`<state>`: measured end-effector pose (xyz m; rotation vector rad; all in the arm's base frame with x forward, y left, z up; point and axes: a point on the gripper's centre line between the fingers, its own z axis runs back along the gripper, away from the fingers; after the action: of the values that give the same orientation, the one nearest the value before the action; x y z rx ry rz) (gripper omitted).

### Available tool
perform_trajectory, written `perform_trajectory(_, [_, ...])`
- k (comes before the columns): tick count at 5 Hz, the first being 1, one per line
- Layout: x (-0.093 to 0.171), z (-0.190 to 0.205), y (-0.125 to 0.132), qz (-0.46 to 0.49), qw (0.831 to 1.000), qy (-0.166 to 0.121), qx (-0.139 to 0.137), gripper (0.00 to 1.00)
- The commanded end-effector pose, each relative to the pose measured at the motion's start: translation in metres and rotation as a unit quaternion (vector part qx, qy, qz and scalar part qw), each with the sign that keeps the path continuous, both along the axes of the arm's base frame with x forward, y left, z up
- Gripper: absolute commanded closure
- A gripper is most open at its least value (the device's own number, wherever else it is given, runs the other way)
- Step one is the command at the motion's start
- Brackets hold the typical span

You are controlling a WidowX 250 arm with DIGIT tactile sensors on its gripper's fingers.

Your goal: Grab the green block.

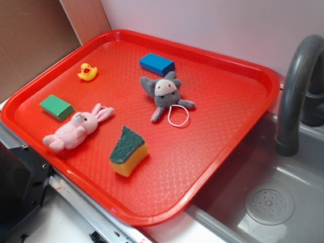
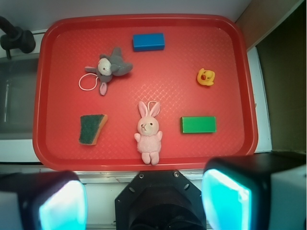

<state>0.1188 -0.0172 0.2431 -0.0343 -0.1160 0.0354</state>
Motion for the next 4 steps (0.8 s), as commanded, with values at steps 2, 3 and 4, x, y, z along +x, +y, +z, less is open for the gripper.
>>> perform_trajectory(2, [0.028, -0.001, 0.018, -0.126, 0.990, 0.037, 0.047, 0.00])
perform_trajectory(3, [0.054, -0.010, 0.040, -0.251, 0.961, 0.093, 0.071, 0.00])
perform_trajectory(4, [0.082, -0.026, 0.052, -0.370, 0.913, 0.138, 0.107, 0.00])
